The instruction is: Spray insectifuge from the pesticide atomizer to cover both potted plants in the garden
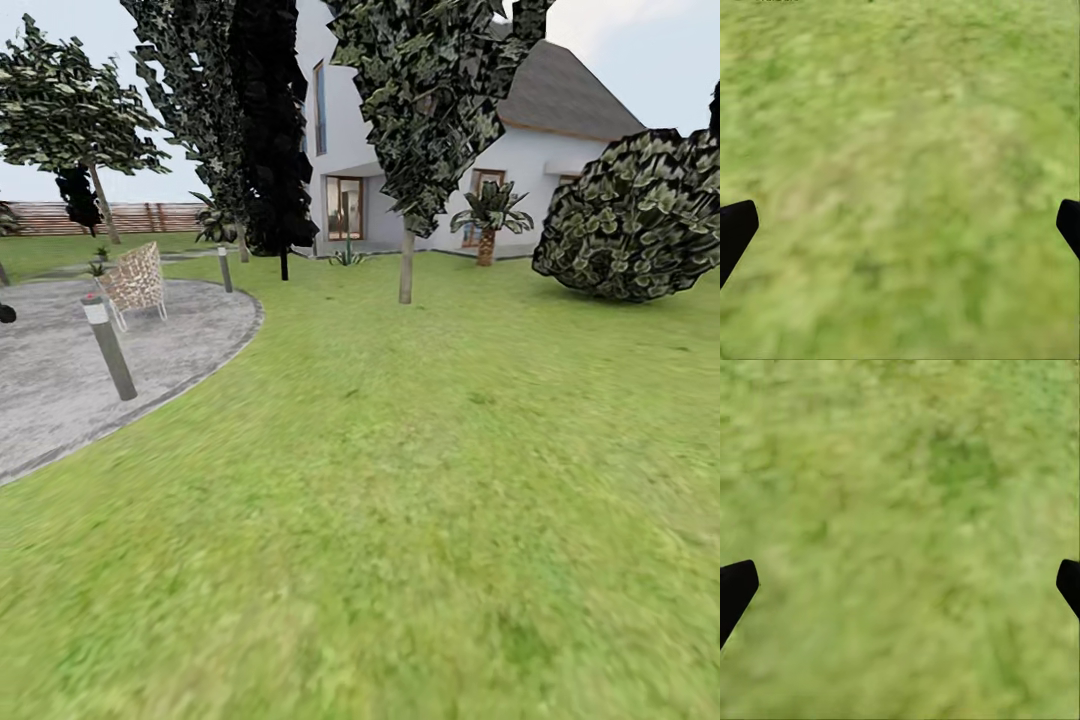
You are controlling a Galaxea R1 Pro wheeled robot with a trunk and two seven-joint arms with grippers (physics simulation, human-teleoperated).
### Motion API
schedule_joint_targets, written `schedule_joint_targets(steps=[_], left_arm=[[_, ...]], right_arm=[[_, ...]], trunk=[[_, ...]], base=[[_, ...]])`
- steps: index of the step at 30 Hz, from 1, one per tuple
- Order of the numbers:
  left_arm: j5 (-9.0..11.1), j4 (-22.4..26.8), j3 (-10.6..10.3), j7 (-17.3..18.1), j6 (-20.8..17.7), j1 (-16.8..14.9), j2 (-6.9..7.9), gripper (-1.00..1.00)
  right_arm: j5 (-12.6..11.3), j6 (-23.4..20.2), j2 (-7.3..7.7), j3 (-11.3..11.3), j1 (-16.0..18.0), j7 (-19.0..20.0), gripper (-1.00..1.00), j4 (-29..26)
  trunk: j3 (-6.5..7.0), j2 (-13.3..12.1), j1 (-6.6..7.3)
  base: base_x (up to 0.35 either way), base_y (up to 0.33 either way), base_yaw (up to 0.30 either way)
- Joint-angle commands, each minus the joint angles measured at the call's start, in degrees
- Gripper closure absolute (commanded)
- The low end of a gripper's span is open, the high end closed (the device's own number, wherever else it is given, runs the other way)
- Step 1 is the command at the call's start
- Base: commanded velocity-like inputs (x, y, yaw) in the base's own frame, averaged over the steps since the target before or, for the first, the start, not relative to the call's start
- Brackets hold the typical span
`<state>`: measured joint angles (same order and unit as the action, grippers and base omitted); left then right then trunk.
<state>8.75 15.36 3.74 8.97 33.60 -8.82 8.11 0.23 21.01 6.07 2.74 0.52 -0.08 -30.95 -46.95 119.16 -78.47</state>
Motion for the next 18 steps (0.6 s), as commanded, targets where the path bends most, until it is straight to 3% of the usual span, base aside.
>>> schedule_joint_targets(steps=[1, 18], left_arm=[[0.4, -0.1, 0.3, 0.6, 0.1, 0.0, -0.02, -1.00], [0.4, -0.1, 0.3, 0.5, 0.1, 0.0, -0.02, -1.00]], right_arm=[[0.0, 0.2, -0.01, 0.1, 0.0, 0.0, -1.00, 0.0], [0.0, 0.2, -0.01, 0.1, 0.0, 0.1, -1.00, 0.0]], trunk=[[-0.05, 0.0, -0.03], [-0.05, 0.0, -0.03]], base=[[0.339, 0.000, 0.276], [0.339, 0.047, 0.277]])
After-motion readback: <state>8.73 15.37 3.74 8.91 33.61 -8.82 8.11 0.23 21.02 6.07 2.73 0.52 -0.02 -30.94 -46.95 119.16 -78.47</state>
